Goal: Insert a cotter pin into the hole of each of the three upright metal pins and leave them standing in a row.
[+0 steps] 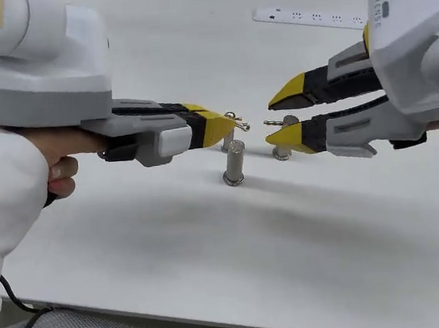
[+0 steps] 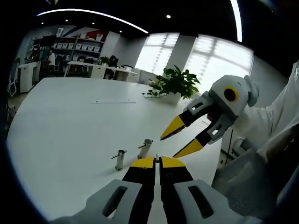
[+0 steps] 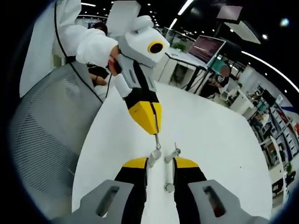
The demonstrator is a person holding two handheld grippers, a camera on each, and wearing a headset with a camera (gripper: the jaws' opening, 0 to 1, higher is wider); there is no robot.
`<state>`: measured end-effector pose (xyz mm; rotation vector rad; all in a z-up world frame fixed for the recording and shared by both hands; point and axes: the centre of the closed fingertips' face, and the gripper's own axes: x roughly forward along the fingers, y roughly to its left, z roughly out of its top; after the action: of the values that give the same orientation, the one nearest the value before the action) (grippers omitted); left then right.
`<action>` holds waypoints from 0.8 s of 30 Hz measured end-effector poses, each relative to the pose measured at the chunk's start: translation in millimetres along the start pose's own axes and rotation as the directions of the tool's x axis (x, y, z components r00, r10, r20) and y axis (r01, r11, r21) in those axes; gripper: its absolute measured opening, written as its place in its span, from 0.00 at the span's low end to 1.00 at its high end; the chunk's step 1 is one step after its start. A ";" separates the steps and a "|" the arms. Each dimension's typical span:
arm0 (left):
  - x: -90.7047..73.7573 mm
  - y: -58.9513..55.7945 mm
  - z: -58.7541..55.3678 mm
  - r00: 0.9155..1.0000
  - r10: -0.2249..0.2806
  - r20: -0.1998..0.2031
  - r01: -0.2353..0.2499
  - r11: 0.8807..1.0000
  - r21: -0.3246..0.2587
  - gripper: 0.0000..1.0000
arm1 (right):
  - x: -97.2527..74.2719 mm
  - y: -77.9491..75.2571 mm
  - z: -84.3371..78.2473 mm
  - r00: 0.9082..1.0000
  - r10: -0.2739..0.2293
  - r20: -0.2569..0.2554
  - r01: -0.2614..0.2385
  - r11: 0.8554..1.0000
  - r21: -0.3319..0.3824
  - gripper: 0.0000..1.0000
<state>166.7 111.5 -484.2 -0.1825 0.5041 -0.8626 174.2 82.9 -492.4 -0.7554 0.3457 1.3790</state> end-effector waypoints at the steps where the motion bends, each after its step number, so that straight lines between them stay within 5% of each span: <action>1: -0.3 -1.1 0.4 1.000 -0.003 0.001 0.003 1.000 0.014 0.00 | 0.0 2.7 1.1 1.000 0.017 0.008 -0.017 1.000 0.025 0.16; 6: -1.8 -9.8 3.8 0.999 -0.037 0.008 0.036 0.991 0.125 0.00 | 1.0 9.0 8.3 0.994 0.063 0.089 -0.076 0.986 0.148 0.20; 7: -2.1 -11.9 4.1 0.999 -0.047 0.008 0.045 0.989 0.140 0.00 | 0.7 15.5 9.2 0.989 0.108 0.102 -0.125 0.977 0.172 0.22; 11: -2.2 -15.8 8.5 0.997 -0.078 0.012 0.073 0.975 0.211 0.00 | -0.1 15.7 8.7 0.980 0.137 0.146 -0.170 0.956 0.238 0.22; 24: 1.4 -33.2 7.8 0.984 -0.180 -0.016 0.176 0.936 0.304 0.00 | -0.2 33.5 4.6 0.955 0.232 0.184 -0.275 0.926 0.258 0.13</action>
<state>148.7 88.7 -466.2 0.0514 0.3399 -1.1049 141.1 86.1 -498.2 -0.3760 0.5221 1.5792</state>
